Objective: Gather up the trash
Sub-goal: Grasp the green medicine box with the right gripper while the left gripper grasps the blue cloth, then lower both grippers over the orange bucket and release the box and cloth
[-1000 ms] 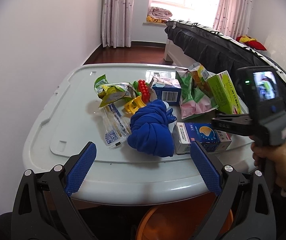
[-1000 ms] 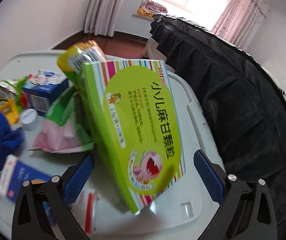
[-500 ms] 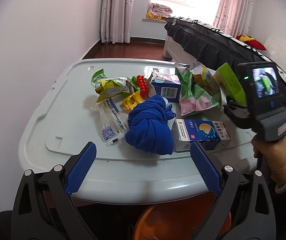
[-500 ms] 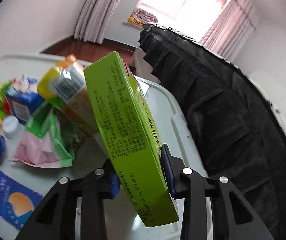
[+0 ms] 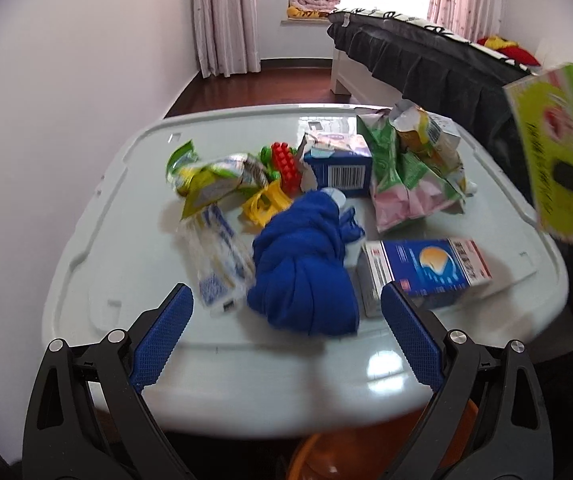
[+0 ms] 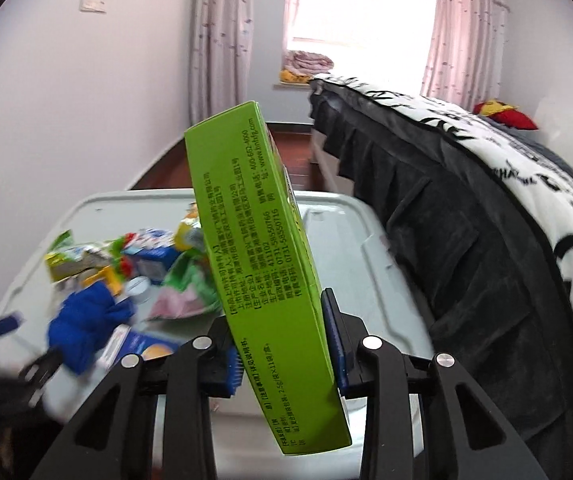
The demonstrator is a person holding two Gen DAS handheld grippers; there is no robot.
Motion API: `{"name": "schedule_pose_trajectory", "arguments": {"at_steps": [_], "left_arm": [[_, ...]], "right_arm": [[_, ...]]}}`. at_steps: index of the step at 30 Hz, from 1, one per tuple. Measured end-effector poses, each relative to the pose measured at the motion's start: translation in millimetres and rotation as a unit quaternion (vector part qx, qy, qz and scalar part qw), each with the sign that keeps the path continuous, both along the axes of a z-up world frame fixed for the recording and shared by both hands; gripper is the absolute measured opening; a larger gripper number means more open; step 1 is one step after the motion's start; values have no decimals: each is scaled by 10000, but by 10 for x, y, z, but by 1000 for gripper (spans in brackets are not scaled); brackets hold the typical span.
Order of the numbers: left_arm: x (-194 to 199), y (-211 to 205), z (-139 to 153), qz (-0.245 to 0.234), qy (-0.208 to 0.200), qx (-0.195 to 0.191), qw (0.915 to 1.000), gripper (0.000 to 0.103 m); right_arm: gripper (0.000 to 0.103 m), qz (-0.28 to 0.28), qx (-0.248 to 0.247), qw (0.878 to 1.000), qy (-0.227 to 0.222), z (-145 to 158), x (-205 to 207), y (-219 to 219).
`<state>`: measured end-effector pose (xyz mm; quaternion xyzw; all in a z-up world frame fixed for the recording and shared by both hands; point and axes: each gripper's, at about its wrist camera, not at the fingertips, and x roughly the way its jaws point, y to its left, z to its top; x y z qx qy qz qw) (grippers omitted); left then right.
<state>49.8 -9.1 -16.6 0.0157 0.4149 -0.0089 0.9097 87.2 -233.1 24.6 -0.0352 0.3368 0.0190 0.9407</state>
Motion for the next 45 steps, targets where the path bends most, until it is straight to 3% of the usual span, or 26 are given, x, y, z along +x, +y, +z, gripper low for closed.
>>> {"name": "schedule_pose_trajectory", "arguments": {"at_steps": [5,12,14,15,16,21,28,34,38,45], "left_arm": [[329,-113,-141,-218,261,324,9989,92],[604,-137,-325,-325,471,412,9975,92],[623,-148,-342,-380,447,497,9970,82],[645,-149,-363,-421,512,494,9966,62],[672,-143,-398,-451,615,475,9960,56],[696,-39,-383,-352,524,167,9979,50],[645,30,-141,-244,248,155,9993,49],[383,61,356,-79,-210,158,9996,49],[32,44,647,-55,-429,99,9990,49],[-470,-23,754,-187,-440,-119,9988,49]], "right_arm": [[34,89,150,9997,164,-156,-66,-45],[34,67,388,9989,270,-223,23,-70],[34,90,416,9986,322,-245,30,-60],[34,99,437,9984,346,-254,40,-57],[34,104,450,9983,362,-261,48,-50],[34,96,496,9979,402,-283,71,-30],[34,89,622,9968,486,-302,93,-65],[34,88,834,9958,372,-209,12,-136],[34,274,844,9958,228,-28,-193,-118],[34,927,1008,9898,387,284,-721,-5]]}}
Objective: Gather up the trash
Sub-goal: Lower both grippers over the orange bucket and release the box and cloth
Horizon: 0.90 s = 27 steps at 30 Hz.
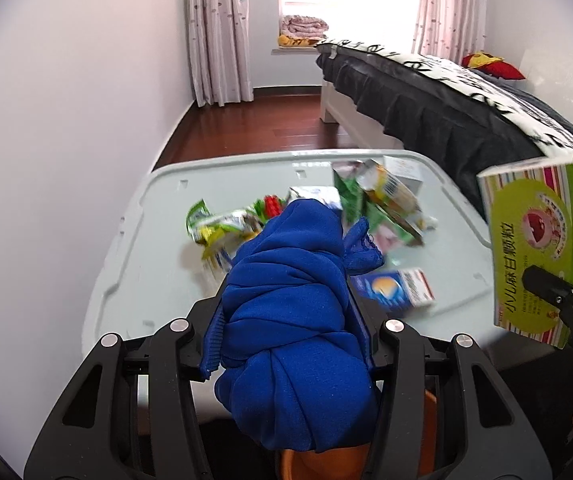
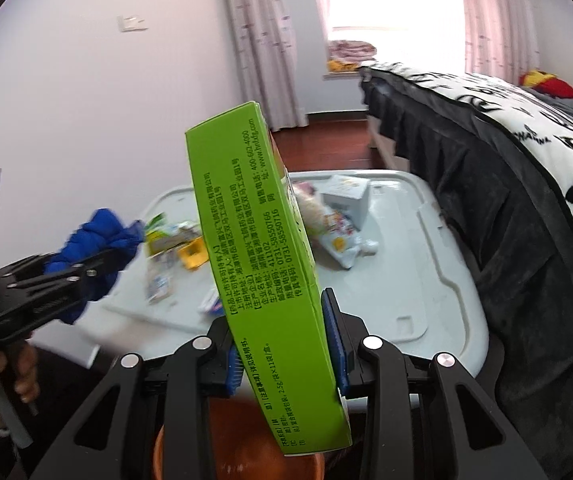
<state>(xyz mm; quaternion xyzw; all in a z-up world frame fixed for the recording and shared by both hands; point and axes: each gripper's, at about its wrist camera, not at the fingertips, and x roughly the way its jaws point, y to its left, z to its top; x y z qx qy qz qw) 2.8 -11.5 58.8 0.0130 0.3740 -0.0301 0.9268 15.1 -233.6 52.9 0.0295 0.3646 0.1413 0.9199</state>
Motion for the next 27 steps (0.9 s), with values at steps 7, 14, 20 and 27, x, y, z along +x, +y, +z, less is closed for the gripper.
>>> {"name": "schedule_pose_trajectory", "arguments": {"at_steps": [7,14,20,27], "left_arm": [[-519,-110,-175,-405,226,25,9989,49],[-790,-175,-761,-721,1097,10,9914,49],[-737,-233,-1242,-830,1848,-148,9792,49],[-615,-207,-1585,-801,2328,-193,9690,49]], "right_arm": [[34,628,207,9949,756,-16,-420,36],[34,771,267,9842,1569,-422,-634,63],[34,836,340,9708,2223,-883,-618,129],[34,936,277,9576,2712,-1287,-483,239]]}}
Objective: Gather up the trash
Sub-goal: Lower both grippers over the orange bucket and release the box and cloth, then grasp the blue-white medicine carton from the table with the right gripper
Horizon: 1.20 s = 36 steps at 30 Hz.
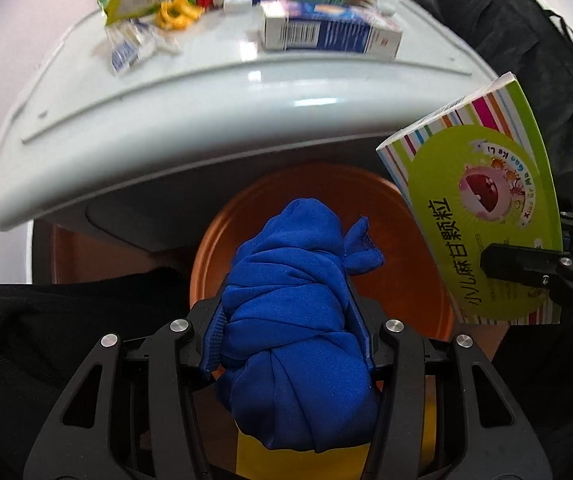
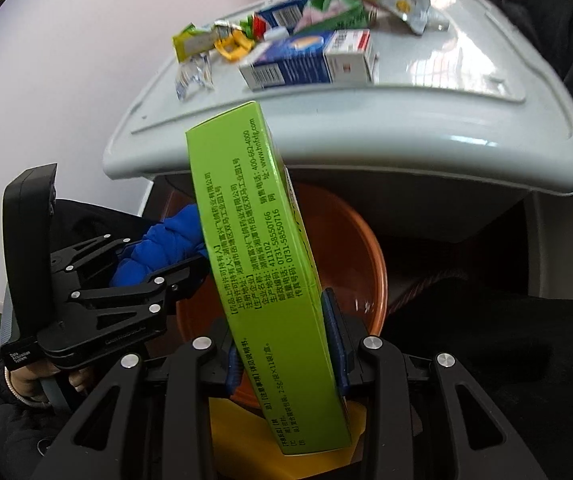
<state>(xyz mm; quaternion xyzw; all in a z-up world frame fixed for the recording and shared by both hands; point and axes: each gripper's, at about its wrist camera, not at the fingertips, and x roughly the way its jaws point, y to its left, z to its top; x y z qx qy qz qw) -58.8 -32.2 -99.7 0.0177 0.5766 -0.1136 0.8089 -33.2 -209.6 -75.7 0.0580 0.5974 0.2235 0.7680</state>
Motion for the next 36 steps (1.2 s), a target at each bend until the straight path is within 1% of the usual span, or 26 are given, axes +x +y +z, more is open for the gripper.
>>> {"name": "schedule_pose_trajectory", "arguments": {"at_steps": [2,3,4,5,6,7,9,15,18,20,23,26,28,32,33,36], "left_arm": [[19,12,-53,19,83,-2,10000,49],[26,17,-76,29,120,-7,9999,51],[42,19,-92,30,180,-9,9998,58],[65,18,-124,45,264,44,9996,65],[69,20,-130,88,301,123,9994,81],[64,36,-124,131,276,152,9994,86],[64,56,-110,163,246,65,9995,86],[48,92,-10,245,67,-1,9997,86],[-53,79,112,249,-36,-25,9997,86],[-22,49,149,237,-104,-14,9997,86],[96,139,209,190,-207,-73,9996,86],[158,184,266,163,-375,-112,9991,86],[214,177,288,177,-478,-102,9986,86],[291,220,329,265,-538,-141,9981,86],[302,227,337,287,-538,-157,9980,86],[334,263,376,336,-565,-182,9977,86]], "right_arm": [[34,24,-1,10000,89,-33,38,14],[35,67,-14,9999,111,-57,50,32],[40,96,-33,9999,122,-59,45,46],[62,121,-57,9998,131,-74,45,46],[73,110,-139,9998,121,-76,50,50],[80,46,-176,9998,36,-67,53,27],[80,19,-155,9998,-88,5,54,-19],[80,-96,-226,9987,-444,194,109,-157],[80,-140,-273,9978,-594,251,144,-222],[80,-150,-287,9973,-659,284,217,-218],[80,6,-377,9951,-917,370,334,-185],[80,455,-607,9889,-1279,477,520,-70],[80,912,-730,9822,-1470,566,704,33],[80,1703,-737,9712,-1495,656,1078,221],[80,1971,-751,9665,-1462,665,1216,290],[80,2489,-873,9544,-1398,639,1430,449]]}}
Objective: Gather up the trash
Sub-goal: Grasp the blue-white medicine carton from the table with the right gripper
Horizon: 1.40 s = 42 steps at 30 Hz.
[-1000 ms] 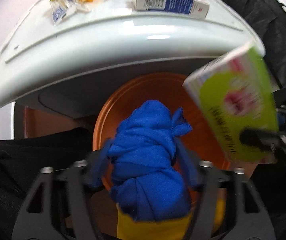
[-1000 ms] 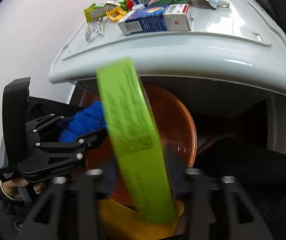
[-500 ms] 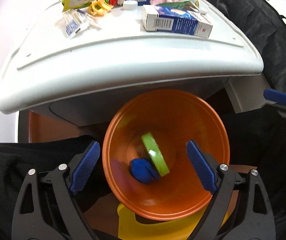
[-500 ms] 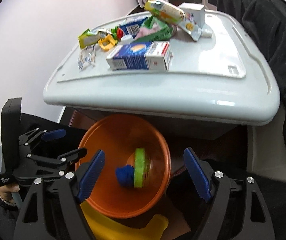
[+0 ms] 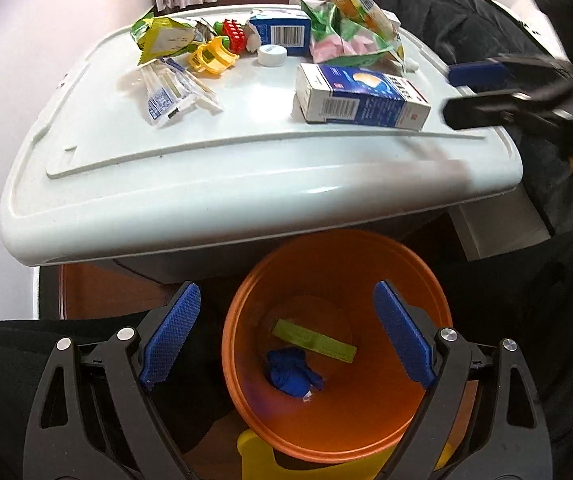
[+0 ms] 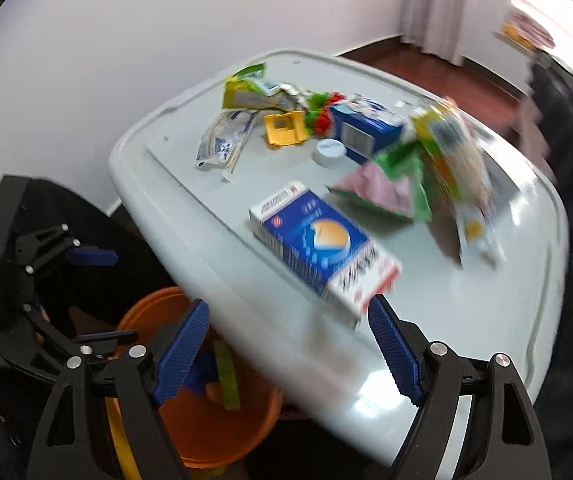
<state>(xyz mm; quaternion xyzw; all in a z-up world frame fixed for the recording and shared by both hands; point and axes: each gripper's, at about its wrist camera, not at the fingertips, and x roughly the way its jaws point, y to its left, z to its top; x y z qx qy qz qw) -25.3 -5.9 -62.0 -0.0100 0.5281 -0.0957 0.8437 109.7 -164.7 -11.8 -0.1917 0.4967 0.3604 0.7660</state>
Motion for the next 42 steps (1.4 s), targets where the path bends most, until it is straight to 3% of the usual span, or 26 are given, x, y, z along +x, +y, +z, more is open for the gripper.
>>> {"name": "schedule_pose_trajectory", "arguments": {"at_steps": [7,16,17,18,19,23,28,33,37,42], "left_arm": [[34,-12,17,-84,-101,125,9998,86],[108,27,12,-90,-51,-131,9999,86],[113,31,14,-79,-56,-147,9998,86],[120,34,16,-60,-52,-162,9998,86],[126,41,19,-38,-46,-188,9998,86],[135,62,33,27,-24,-252,9997,86],[119,88,97,86,-66,-252,9996,86],[177,212,292,278,-293,-155,9991,86],[390,304,436,585,-469,152,9971,86],[768,361,477,995,-544,591,9918,86]], "right_arm": [[80,680,-525,9962,112,-210,398,270],[84,1253,-784,9868,656,-503,711,554],[81,1274,-813,9862,679,-524,734,574],[70,1302,-856,9847,784,-570,763,597],[64,1321,-906,9831,883,-615,779,618],[60,1315,-1001,9837,704,-614,706,642],[56,790,-780,9917,642,-542,528,510],[56,-265,395,9982,365,-120,244,87],[57,-1366,1209,9832,30,125,-67,-400],[57,-2122,1414,9657,-496,120,-487,-675]]}}
